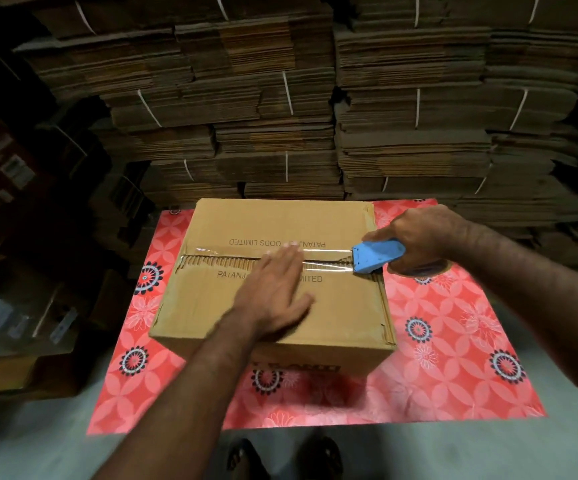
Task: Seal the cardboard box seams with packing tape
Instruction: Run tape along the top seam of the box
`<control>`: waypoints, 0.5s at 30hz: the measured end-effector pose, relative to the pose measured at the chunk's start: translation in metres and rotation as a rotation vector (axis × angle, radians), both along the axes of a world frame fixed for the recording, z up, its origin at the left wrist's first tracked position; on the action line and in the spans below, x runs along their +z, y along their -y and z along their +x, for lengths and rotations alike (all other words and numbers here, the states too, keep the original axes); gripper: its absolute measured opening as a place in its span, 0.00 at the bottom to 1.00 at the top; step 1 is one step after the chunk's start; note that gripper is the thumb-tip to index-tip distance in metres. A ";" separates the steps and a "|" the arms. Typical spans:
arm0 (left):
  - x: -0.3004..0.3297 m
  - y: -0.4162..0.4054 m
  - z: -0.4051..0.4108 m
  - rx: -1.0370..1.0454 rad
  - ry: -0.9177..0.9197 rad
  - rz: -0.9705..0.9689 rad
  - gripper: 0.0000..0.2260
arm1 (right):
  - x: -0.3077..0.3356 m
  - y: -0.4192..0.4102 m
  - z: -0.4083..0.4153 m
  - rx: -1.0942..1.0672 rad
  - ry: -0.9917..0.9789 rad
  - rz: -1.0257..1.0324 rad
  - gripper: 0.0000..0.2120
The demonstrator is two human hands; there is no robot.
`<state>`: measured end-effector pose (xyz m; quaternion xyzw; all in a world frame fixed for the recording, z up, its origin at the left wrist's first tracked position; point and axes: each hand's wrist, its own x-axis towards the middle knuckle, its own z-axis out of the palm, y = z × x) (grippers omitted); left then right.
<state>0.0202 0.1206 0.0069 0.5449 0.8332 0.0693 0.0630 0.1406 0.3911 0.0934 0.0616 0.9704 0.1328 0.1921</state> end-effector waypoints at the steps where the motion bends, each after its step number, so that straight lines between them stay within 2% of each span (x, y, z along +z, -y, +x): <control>1: 0.000 -0.013 0.009 -0.034 0.011 -0.022 0.39 | 0.000 0.000 0.001 0.001 -0.007 0.003 0.35; 6: -0.014 -0.050 0.038 -0.035 0.006 -0.140 0.54 | -0.007 -0.002 0.003 0.008 -0.027 0.030 0.36; 10: -0.012 -0.055 0.045 0.019 -0.025 -0.178 0.58 | -0.013 -0.004 0.006 0.010 -0.074 0.031 0.35; 15: -0.007 -0.074 0.071 0.127 0.043 -0.169 0.65 | -0.018 -0.009 0.005 0.005 -0.076 0.026 0.36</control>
